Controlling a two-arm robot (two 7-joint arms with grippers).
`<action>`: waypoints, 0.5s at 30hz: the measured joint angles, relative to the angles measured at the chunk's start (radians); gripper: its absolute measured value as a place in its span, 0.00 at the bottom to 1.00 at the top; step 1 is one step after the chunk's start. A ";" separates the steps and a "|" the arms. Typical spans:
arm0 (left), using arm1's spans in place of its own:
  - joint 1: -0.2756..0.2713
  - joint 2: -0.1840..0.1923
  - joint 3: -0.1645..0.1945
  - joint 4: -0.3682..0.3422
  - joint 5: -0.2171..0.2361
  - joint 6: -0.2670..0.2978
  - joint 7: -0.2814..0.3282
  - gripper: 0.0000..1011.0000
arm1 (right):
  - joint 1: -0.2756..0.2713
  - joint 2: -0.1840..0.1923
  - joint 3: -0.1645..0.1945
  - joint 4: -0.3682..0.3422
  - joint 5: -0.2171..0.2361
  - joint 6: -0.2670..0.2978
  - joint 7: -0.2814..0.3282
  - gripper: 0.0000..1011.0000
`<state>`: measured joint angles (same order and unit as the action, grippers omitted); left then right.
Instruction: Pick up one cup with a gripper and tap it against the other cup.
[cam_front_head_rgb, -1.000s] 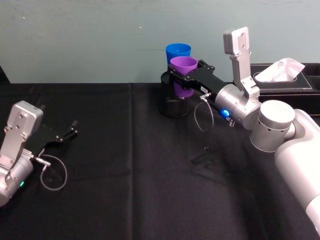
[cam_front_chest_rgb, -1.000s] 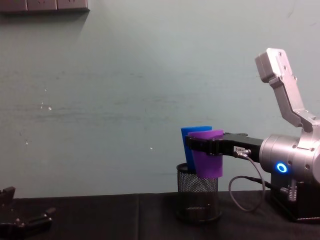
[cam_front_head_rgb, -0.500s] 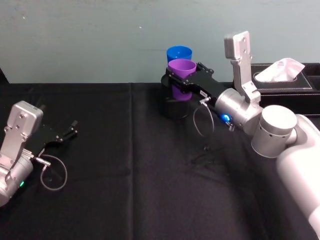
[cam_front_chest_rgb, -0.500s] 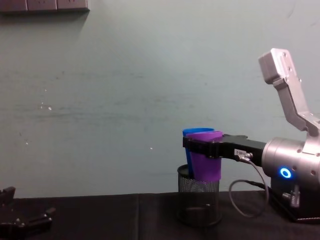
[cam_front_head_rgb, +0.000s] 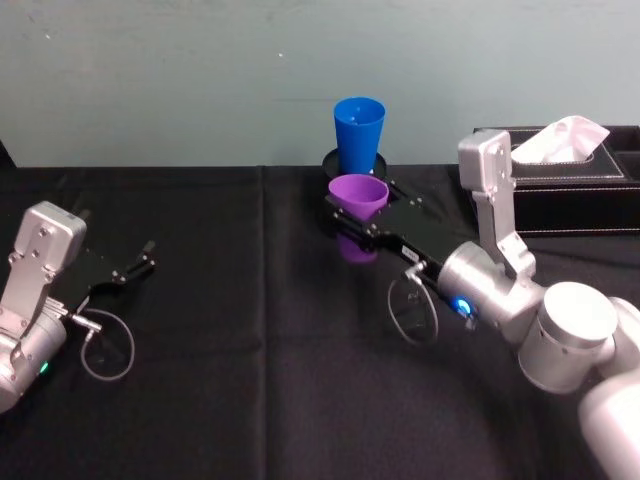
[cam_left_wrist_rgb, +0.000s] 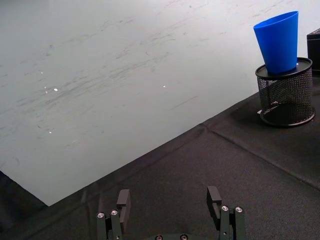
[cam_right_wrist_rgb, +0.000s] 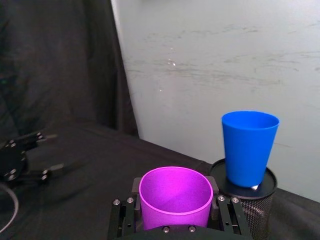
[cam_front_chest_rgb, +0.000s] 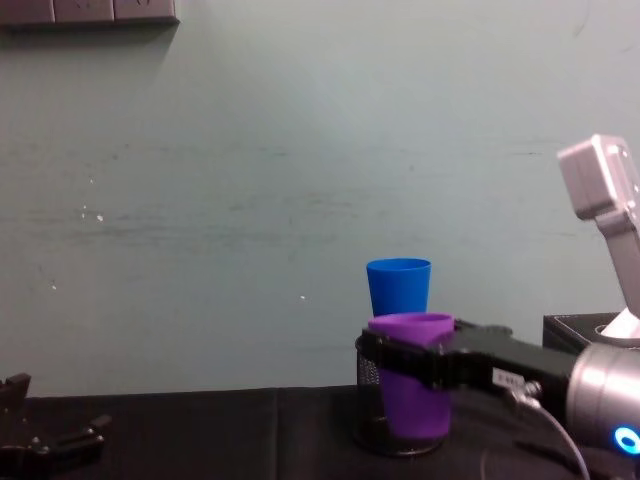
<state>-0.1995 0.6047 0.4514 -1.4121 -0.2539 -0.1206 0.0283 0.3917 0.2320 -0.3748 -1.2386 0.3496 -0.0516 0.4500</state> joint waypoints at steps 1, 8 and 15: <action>0.000 0.000 0.000 0.000 0.000 0.000 0.000 0.99 | -0.020 0.006 -0.001 -0.012 0.000 -0.012 0.000 0.73; 0.000 0.000 0.000 0.000 0.000 0.000 0.000 0.99 | -0.074 0.013 0.001 -0.018 0.005 -0.065 -0.005 0.73; 0.000 0.000 0.000 0.000 0.000 0.000 0.000 0.99 | -0.107 0.001 -0.005 0.028 -0.010 -0.124 -0.013 0.73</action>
<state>-0.1995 0.6047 0.4513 -1.4120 -0.2539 -0.1205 0.0283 0.2845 0.2330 -0.3799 -1.2108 0.3392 -0.1760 0.4368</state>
